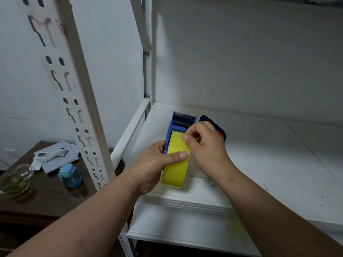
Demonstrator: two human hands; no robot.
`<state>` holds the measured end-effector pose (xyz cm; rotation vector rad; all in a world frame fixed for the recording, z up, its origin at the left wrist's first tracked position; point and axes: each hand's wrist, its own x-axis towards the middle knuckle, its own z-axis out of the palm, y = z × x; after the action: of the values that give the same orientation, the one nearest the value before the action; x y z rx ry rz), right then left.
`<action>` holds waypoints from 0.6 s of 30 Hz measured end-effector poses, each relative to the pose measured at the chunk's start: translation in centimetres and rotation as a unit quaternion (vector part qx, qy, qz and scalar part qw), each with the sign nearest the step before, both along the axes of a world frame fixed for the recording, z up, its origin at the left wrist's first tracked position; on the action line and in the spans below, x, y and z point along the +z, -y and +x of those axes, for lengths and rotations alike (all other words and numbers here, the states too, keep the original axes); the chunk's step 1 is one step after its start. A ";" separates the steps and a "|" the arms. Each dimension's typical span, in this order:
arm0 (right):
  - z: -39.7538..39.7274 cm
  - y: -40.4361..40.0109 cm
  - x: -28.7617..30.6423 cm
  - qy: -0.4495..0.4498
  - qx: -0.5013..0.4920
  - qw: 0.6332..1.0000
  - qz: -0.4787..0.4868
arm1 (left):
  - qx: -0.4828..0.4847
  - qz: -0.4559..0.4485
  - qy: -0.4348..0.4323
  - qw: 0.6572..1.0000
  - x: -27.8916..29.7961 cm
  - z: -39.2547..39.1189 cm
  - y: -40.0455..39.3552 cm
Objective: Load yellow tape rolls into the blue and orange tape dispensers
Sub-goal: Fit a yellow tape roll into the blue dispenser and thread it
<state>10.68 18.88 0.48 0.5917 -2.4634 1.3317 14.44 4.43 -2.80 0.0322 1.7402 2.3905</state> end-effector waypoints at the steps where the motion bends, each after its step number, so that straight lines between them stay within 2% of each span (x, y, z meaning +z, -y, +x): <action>1: -0.3 0.0 -0.1 0.001 -0.022 1.000 -0.011 | 0.005 -0.003 -0.004 1.000 -0.1 0.2 -0.2; 5: -1.1 -0.4 -0.5 0.022 -0.071 0.997 -0.026 | 0.028 -0.013 -0.008 0.999 -0.4 0.7 -1.0; 18: -1.9 -0.3 -1.1 0.036 -0.121 0.992 -0.003 | 0.143 -0.027 -0.003 0.989 -0.5 0.5 -1.6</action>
<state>8.81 19.22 -0.60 0.2353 -2.4913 1.2844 14.92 5.98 -3.31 -0.2331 1.9270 2.5350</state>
